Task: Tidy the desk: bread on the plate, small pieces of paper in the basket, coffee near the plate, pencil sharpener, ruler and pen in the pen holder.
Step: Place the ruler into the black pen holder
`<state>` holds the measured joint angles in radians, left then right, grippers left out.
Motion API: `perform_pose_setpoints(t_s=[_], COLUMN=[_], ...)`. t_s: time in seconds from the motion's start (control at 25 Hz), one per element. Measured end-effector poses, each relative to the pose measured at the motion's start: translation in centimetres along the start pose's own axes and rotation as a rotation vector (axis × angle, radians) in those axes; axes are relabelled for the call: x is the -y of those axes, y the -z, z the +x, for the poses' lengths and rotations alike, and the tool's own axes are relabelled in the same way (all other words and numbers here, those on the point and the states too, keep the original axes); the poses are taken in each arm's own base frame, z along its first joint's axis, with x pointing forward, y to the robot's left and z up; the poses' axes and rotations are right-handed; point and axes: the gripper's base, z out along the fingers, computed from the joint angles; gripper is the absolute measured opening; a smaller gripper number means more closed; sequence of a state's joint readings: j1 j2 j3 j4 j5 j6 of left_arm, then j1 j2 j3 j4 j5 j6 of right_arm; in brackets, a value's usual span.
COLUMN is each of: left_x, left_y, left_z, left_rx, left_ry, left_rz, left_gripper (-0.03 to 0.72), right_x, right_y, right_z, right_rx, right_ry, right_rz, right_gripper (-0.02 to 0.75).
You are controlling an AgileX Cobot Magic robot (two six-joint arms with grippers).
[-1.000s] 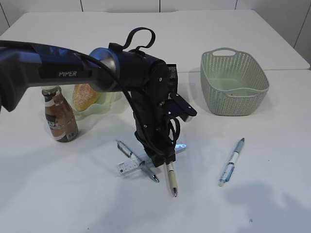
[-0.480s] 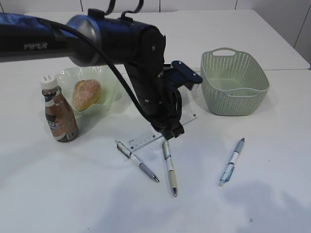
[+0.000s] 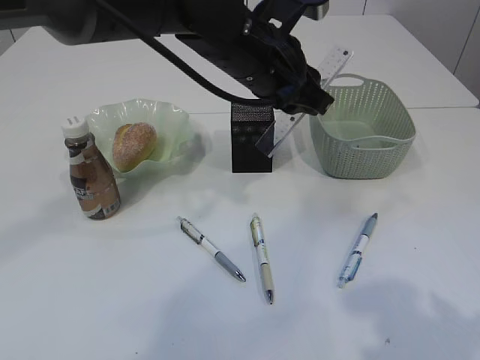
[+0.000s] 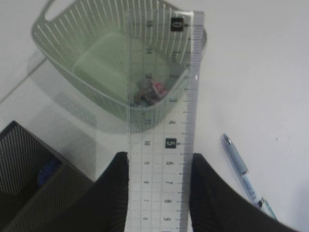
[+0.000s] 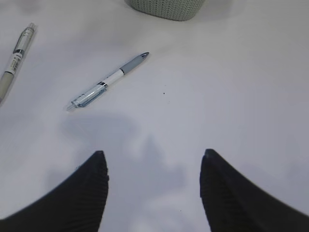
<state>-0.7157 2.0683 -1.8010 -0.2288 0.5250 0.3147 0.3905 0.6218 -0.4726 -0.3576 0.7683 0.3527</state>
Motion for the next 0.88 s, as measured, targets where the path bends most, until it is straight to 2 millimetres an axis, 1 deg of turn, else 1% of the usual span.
perform_pose_setpoints(t_s=[0.16, 0.24, 0.32, 0.56, 0.72, 0.88], left_x=[-0.1, -0.7, -1.6, -5.6, -6.6, -7.0], left_y=[0.1, 0.2, 0.3, 1.0, 1.4, 1.9], left_z=[-1.0, -1.4, -1.6, -1.3, -1.1, -1.1], left_rx=[0.111, 0.159, 0.196, 0.242, 0.247, 0.265], left_ry=[0.043, 0.085, 0.137, 0.299, 0.332, 0.307], left_rz=[-0.013, -0.022, -0.03, -0.051, 0.005, 0.127], left_gripper=[0.232, 0.232, 0.232, 0.232, 0.231, 0.231], right_x=[0.0, 0.0, 0.0, 0.0, 0.0, 0.0], right_y=[0.0, 0.0, 0.0, 0.0, 0.0, 0.0], right_z=[0.0, 0.0, 0.0, 0.0, 0.0, 0.0], right_rx=[0.0, 0.0, 0.0, 0.001, 0.001, 0.003], right_ry=[0.0, 0.0, 0.001, 0.002, 0.002, 0.002], right_rz=[0.0, 0.0, 0.001, 0.002, 0.002, 0.001], right_gripper=[0.478, 0.478, 0.478, 0.478, 0.478, 0.478])
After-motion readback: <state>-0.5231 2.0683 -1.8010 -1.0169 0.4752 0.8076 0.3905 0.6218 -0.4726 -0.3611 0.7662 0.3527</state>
